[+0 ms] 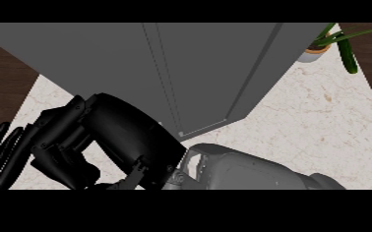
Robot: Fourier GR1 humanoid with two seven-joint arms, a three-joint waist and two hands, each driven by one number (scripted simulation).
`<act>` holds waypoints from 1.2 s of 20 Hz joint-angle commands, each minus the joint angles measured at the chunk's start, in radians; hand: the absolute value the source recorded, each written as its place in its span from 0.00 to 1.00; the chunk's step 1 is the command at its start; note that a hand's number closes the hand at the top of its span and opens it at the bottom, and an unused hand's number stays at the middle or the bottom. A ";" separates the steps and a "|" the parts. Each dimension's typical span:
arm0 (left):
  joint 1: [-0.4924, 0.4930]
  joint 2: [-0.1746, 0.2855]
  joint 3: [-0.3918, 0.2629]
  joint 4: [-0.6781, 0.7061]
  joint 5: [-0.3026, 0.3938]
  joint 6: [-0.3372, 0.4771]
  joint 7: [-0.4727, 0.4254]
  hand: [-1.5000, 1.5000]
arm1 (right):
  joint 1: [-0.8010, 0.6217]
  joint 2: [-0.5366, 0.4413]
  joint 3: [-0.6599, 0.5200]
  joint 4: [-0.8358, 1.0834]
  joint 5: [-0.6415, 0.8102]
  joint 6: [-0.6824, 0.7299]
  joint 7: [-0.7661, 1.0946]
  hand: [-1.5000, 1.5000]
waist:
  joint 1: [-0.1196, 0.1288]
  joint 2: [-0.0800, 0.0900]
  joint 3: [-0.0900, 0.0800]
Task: Pick up the bottled water, place it into the cabinet and close the cabinet
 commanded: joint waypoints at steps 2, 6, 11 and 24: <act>0.042 -0.028 0.013 0.019 -0.042 0.007 -0.015 0.00 | -0.028 0.001 -0.042 0.125 -0.164 0.213 -0.006 1.00 | -0.020 0.000 0.000; 0.096 -0.024 0.077 -0.059 -0.011 -0.004 0.021 0.00 | 0.025 -0.004 -0.125 0.209 -0.120 0.314 -0.051 1.00 | -0.037 -0.004 0.001; 0.136 -0.034 0.117 -0.095 -0.020 -0.003 0.049 0.00 | 0.017 -0.069 -0.232 0.294 -0.113 0.407 -0.093 1.00 | -0.038 -0.005 0.001; 0.131 -0.081 0.110 -0.098 -0.065 -0.015 0.090 0.00 | 0.009 -0.113 -0.323 0.541 0.103 0.331 -0.309 1.00 | -0.043 0.000 0.000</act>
